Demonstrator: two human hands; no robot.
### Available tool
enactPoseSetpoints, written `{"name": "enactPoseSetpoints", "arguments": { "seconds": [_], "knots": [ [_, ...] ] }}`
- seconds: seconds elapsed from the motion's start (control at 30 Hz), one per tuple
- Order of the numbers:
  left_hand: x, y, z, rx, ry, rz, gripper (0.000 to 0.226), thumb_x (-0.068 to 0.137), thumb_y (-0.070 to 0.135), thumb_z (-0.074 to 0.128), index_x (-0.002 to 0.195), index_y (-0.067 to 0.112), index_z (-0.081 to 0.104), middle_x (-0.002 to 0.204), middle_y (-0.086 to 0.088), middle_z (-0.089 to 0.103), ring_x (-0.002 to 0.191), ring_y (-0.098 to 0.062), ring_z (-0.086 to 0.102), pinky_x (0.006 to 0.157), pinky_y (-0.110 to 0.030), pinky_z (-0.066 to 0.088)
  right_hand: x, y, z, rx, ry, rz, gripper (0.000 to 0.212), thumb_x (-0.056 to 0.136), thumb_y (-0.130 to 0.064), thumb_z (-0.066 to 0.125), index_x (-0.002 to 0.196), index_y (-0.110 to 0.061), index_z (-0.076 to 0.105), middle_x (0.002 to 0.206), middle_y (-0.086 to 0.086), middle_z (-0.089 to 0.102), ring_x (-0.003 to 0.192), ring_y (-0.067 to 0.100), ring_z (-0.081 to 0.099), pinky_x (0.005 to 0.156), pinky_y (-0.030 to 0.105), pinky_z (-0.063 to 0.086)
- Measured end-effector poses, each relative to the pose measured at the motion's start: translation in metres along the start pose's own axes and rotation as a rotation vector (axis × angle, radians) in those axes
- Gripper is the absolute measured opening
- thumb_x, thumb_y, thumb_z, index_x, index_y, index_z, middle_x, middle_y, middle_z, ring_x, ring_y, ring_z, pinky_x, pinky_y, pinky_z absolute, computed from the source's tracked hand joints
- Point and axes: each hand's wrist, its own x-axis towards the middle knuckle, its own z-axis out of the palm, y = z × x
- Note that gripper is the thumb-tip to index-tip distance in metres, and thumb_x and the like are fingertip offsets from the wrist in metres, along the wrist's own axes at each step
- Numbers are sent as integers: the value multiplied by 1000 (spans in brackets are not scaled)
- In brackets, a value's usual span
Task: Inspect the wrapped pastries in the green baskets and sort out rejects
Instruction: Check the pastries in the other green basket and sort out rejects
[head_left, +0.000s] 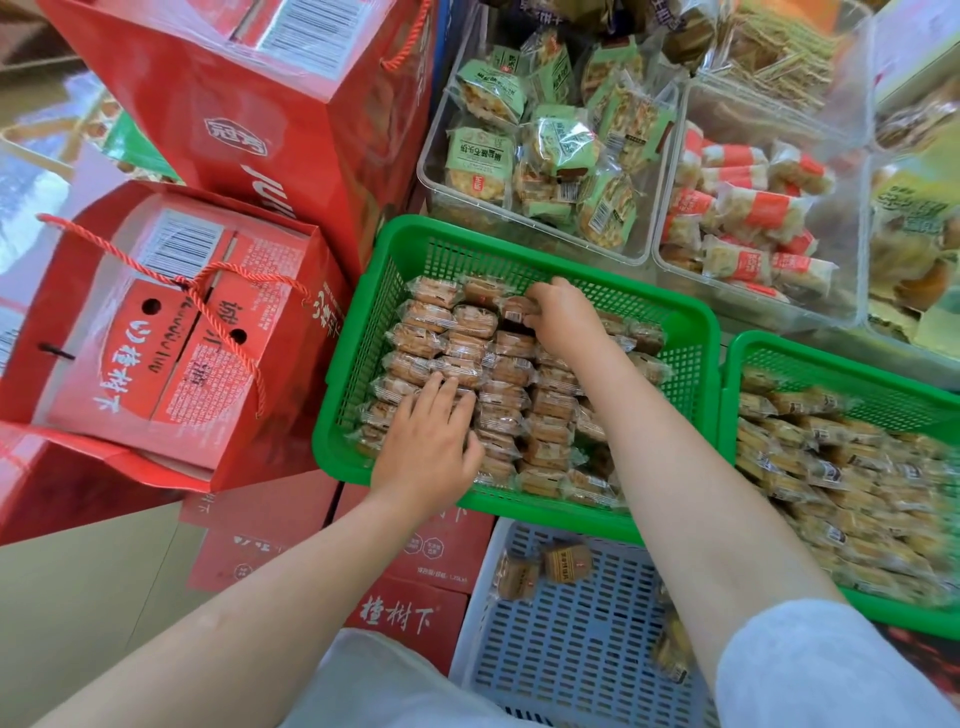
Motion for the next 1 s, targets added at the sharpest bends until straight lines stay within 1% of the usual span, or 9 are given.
{"name": "enactPoseSetpoints", "arguments": {
  "seconds": [0.13,0.37,0.5,0.6,0.67,0.77,0.83,0.93,1.0],
  "knots": [
    [-1,1,-1,10,-9,-4,58,102,38,33,155,14,34,164,-10,27,155,-25,11,123,-43,13,-6,-1,-5,11,46,-48,38,96,1,54,133,-7,50,127,16,51,104,34,58,77,36,46],
    [-1,2,-2,26,-18,-5,59,102,38,31,156,14,31,164,-9,24,155,-24,8,124,-42,11,-51,0,-41,217,103,-76,39,102,-13,52,140,-9,46,137,8,54,123,26,53,99,35,43],
    [-2,3,-4,-1,-19,-14,58,103,38,31,156,15,30,165,-8,22,155,-23,7,125,-42,9,-115,-2,-55,711,177,89,28,101,-22,55,127,-13,57,116,1,65,104,20,64,95,41,53],
    [-2,2,-6,-62,-9,-27,57,104,39,30,157,16,26,166,-7,19,155,-23,6,125,-42,6,-173,-14,-56,1265,144,198,22,103,-19,52,120,-8,61,103,10,73,92,26,72,88,45,58],
    [-11,4,-18,-266,29,-54,57,105,46,28,156,19,27,163,-5,27,153,-22,17,125,-44,15,-211,-23,-57,1543,123,219,19,104,-15,48,116,-6,60,93,12,74,82,27,72,78,40,59],
    [-44,28,-65,-1087,41,-150,52,103,58,29,146,31,45,137,1,59,126,-17,55,109,-49,44,-257,-33,-51,1733,85,229,6,103,-12,48,107,-9,52,91,15,71,74,27,70,67,34,59],
    [-69,43,-90,-1514,-114,-193,44,95,59,49,132,37,58,120,-4,67,110,-28,64,94,-54,55,-280,-39,-44,1778,34,205,3,101,-12,51,102,-10,49,92,16,70,74,28,70,67,35,59],
    [-105,51,-101,-1470,-129,-37,37,87,28,74,122,27,63,105,-4,74,88,-30,71,62,-39,62,-308,-49,-36,1824,-33,157,15,93,-22,57,100,-10,51,94,13,70,82,27,70,71,38,59],
    [-122,51,-103,-1488,-86,-60,35,91,13,70,123,15,58,99,-2,75,83,-25,70,56,-32,58,-323,-54,-32,1826,-37,158,17,97,-23,54,103,-7,57,97,12,70,87,25,69,70,36,58]
  ]
}}
